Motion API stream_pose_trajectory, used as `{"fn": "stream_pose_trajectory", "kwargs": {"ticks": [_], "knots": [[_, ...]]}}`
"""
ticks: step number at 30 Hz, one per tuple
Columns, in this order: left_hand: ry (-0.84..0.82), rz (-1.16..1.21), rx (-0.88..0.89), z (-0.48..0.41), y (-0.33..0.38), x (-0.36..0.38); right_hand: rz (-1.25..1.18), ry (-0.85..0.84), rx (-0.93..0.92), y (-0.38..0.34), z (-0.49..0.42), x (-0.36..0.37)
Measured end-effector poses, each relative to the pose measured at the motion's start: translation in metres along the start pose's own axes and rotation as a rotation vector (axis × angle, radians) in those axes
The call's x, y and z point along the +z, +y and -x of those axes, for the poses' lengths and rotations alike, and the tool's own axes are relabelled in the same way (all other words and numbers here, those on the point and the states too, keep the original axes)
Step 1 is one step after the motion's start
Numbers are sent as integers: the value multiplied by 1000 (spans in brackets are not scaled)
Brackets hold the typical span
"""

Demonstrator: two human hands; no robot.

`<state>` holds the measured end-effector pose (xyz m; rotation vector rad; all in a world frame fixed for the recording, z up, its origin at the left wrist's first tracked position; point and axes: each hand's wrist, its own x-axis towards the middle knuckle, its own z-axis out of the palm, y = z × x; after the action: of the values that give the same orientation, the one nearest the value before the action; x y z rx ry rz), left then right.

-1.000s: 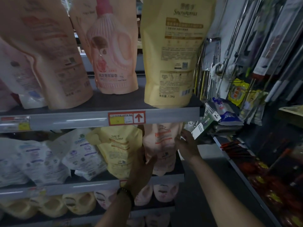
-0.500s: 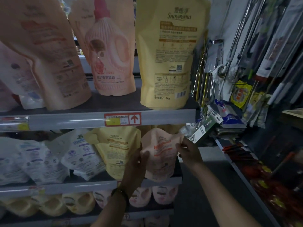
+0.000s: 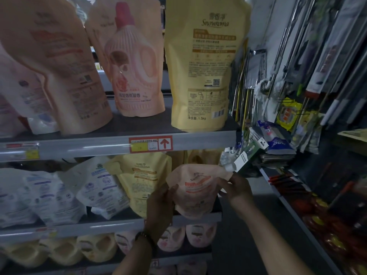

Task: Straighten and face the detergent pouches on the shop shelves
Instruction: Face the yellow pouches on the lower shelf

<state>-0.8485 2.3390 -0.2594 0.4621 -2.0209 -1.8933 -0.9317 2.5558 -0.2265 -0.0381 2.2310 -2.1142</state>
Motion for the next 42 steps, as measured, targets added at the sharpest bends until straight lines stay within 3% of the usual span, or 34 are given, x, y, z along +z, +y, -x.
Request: {"fn": "stream_pose_trajectory", "kwargs": {"ticks": [10, 18, 22, 28, 32, 38, 42], "knots": [[32, -64, 179, 25, 41, -22, -179, 22, -131, -39, 43, 4], [120, 61, 205, 49, 111, -56, 39, -47, -339, -108, 75, 8], [77, 45, 253, 53, 150, -82, 57, -71, -409, -144, 88, 16], [143, -157, 424, 52, 201, -123, 422, 12, -683, -203, 94, 33], [103, -113, 382, 54, 240, -145, 350, -41, -710, -231, 94, 50], [19, -85, 243, 46, 291, -176, 121, -143, -537, -277, 86, 82], [-12, -95, 242, 33, 318, -190, 57, -191, -472, -304, 79, 99]]}}
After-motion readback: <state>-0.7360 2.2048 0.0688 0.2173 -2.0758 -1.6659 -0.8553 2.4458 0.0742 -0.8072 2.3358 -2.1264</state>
